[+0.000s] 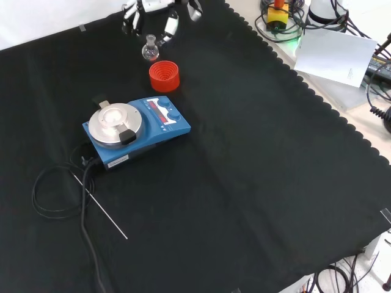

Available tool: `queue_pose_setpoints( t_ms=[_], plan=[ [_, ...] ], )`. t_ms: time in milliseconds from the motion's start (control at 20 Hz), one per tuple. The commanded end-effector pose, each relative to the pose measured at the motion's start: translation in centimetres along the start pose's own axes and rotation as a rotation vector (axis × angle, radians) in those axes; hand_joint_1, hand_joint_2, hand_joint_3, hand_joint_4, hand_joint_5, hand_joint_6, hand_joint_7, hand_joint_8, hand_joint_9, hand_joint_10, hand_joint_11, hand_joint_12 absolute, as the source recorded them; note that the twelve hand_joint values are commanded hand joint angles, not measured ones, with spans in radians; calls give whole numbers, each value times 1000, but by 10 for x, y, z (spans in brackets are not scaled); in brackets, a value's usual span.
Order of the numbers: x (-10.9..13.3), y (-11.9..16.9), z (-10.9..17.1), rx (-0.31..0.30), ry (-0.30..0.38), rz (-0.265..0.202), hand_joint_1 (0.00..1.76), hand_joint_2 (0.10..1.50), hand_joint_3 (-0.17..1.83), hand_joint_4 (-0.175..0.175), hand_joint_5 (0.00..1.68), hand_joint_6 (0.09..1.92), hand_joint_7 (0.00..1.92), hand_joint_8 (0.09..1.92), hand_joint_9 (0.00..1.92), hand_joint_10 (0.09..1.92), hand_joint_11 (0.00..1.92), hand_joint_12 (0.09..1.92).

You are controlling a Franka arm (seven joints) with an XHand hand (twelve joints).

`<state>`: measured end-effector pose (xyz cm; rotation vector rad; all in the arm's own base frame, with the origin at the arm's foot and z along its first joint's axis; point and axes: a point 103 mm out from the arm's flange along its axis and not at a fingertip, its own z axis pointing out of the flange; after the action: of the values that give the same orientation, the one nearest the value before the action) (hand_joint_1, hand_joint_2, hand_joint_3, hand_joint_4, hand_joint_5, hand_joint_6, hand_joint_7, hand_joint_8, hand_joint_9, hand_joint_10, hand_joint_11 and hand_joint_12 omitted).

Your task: Place the round-bottom flask on the heater.

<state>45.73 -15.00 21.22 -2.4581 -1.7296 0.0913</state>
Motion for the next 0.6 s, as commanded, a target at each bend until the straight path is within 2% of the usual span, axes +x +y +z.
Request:
queue_pose_setpoints(
  t_ms=[50,300,600],
  plan=[
    [30,23,-45,33,5,-1,1150,640,777,-29,1183,887,395,706,652,623,310,1362],
    [55,51,-59,55,15,-31,1150,638,781,-28,1184,888,392,707,654,625,318,1360],
    [89,83,-65,83,17,-91,1150,637,783,-28,1185,887,390,708,654,625,321,1360]
  ],
)
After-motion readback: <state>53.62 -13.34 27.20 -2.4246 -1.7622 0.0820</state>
